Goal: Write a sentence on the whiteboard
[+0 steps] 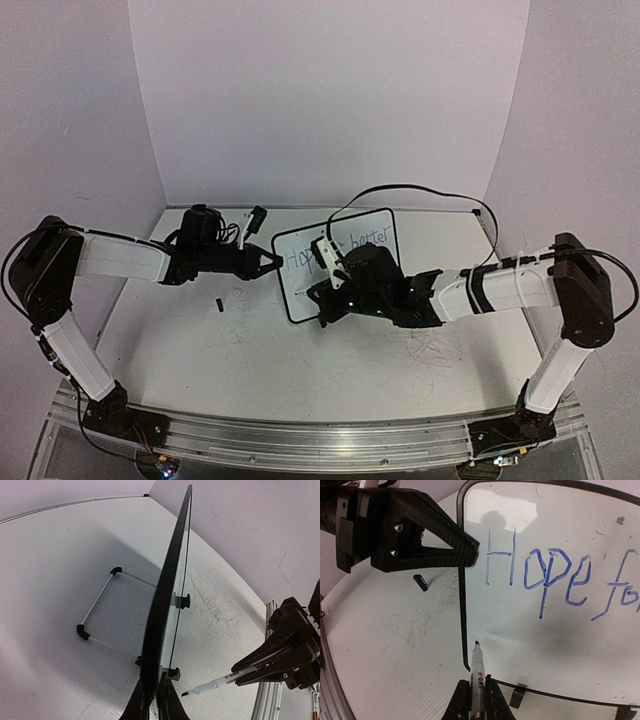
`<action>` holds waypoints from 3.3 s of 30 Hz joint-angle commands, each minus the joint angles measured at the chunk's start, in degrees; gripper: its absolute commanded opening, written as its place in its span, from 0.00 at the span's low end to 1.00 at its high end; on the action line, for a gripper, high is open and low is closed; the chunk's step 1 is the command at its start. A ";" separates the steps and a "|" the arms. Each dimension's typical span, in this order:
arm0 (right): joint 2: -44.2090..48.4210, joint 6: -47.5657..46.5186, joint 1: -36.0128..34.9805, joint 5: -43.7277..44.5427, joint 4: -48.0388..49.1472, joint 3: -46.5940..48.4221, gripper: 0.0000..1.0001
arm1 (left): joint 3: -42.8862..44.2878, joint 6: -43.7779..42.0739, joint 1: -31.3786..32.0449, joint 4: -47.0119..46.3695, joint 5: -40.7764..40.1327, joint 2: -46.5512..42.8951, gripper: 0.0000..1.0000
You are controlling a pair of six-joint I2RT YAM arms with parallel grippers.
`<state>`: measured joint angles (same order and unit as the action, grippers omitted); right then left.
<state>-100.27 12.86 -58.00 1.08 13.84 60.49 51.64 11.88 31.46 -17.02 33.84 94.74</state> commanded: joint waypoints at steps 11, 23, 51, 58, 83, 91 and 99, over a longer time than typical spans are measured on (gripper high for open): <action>-2.93 1.45 -0.32 6.01 -1.35 3.86 0.00 | 0.20 -2.57 0.00 0.32 -4.19 -1.25 0.00; -4.77 1.11 -0.34 5.32 -1.26 5.69 0.00 | 0.20 -2.83 0.00 0.32 -4.43 -1.40 0.00; -3.91 3.48 -0.56 6.73 -2.32 2.17 0.00 | -0.34 -3.00 0.01 0.32 -4.78 -1.78 0.00; -3.19 3.33 -0.55 9.14 -1.90 3.41 0.00 | -0.81 -3.00 0.00 0.33 -4.93 -2.30 0.00; -1.80 2.03 0.40 11.67 0.82 5.78 0.00 | -1.07 -3.18 0.04 0.32 -4.81 -2.09 0.00; -1.21 1.99 1.09 11.69 1.26 6.10 0.00 | -0.90 -3.18 0.01 0.32 -4.80 -1.75 0.00; -0.72 1.72 1.66 11.52 1.59 6.45 0.00 | -0.67 -3.18 0.00 0.32 -4.73 -1.43 0.00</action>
<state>-103.26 15.46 -57.87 9.54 12.53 64.30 51.62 11.42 31.57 -16.99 32.75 94.52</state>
